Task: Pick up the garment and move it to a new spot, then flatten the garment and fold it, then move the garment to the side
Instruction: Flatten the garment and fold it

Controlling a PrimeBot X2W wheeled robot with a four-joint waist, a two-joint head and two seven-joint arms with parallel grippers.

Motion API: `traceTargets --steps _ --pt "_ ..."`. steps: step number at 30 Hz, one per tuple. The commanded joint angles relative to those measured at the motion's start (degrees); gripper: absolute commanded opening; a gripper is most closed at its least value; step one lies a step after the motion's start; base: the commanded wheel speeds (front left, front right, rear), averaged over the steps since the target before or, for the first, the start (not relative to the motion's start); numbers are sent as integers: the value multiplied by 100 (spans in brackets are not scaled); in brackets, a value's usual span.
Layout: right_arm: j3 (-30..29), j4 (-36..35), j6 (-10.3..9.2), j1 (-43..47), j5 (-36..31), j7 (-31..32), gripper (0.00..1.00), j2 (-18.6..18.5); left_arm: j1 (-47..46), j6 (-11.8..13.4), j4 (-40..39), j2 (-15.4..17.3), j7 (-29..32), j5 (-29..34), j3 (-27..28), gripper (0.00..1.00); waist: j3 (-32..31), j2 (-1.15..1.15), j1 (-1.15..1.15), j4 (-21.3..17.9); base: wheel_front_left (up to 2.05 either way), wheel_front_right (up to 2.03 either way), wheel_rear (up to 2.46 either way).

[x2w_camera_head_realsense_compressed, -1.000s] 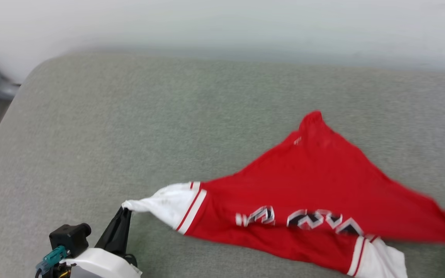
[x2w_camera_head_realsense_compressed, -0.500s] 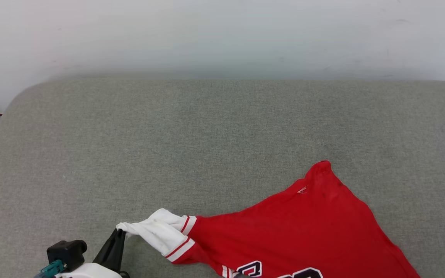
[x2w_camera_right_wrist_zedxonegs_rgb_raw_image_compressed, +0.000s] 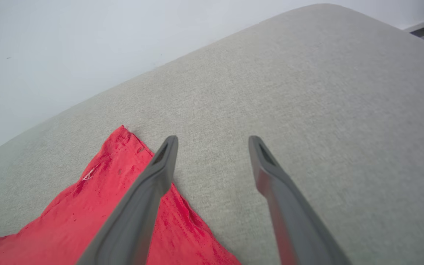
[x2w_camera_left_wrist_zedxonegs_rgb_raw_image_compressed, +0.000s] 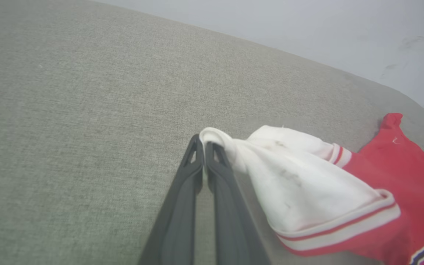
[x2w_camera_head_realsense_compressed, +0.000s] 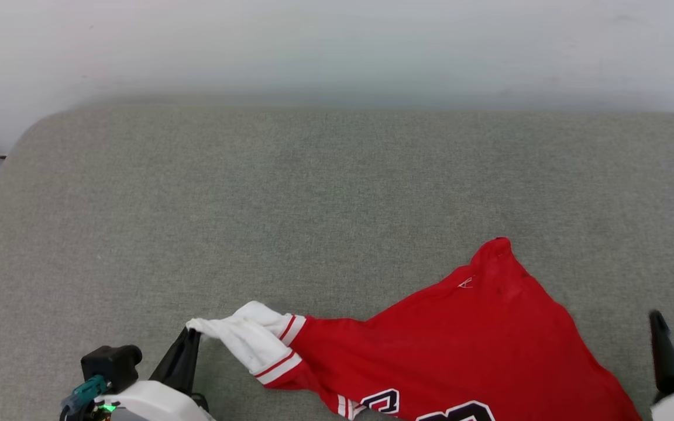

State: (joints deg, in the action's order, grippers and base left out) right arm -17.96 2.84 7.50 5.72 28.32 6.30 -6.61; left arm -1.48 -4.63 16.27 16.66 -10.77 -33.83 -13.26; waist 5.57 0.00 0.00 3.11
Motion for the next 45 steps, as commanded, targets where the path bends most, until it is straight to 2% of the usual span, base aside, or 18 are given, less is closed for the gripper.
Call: traceTargets --steps 1,4,6,12,16,20,25,28,31,32,33,34,42,45 --pt "115 54 -2 -132 -28 -16 100 -76 -87 -30 -32 -17 -14 39 -17 0 49 0 0 28 0 0 0" --pt "557 285 -2 -580 -66 86 100 -457 -206 -34 -89 -25 -10 50 -47 0 158 0 0 75 0 0 0" --pt "909 460 -3 -924 -43 438 100 -729 -282 -27 -134 -31 -12 66 -70 0 252 0 0 107 0 0 0" --pt "1969 677 -2 -2045 219 2324 100 -1529 -522 -55 -277 -50 -54 123 -170 0 630 0 0 230 0 0 0" --pt "2481 749 -3 -2744 220 3342 100 -1779 -711 -75 -336 -64 -76 156 -234 0 885 0 0 345 0 0 0" --pt "2971 920 -2 -3305 176 3744 100 -1935 -893 -90 -437 -84 -106 221 -306 0 1137 0 0 454 0 0 0" --pt "3491 1461 -3 -3751 241 3721 100 -2033 -1061 -123 -532 -116 -140 244 -392 0 1365 0 0 545 0 0 0" --pt "3820 1905 -1 -3775 380 3836 100 -1987 -1101 -133 -535 -132 -155 236 -430 0 1423 0 0 580 0 0 0" --pt "4147 2339 6 -3552 627 4252 100 -1919 -1098 -140 -501 -130 -169 201 -450 0 1422 0 0 594 0 0 0" --pt "4256 2434 6 -3480 709 4386 49 -1906 -1087 -142 -486 -127 -175 192 -450 0 1413 0 0 591 0 0 0" --pt "4309 2509 6 -3419 825 4486 16 -1857 -1074 -143 -472 -125 -181 187 -453 0 1401 0 0 588 0 0 0" --pt "4372 2559 6 -3387 892 4574 0 -1826 -1060 -144 -459 -123 -185 182 -456 0 1383 0 0 582 0 0 0" --pt "4296 2442 5 -3676 1174 4283 0 -1927 -978 -143 -417 -63 -168 148 -474 0 1128 0 0 522 0 0 0" --pt "3967 2126 -3 -3975 1226 3647 0 -2003 -992 -109 -465 27 -207 154 -401 0 873 0 0 458 0 0 0"
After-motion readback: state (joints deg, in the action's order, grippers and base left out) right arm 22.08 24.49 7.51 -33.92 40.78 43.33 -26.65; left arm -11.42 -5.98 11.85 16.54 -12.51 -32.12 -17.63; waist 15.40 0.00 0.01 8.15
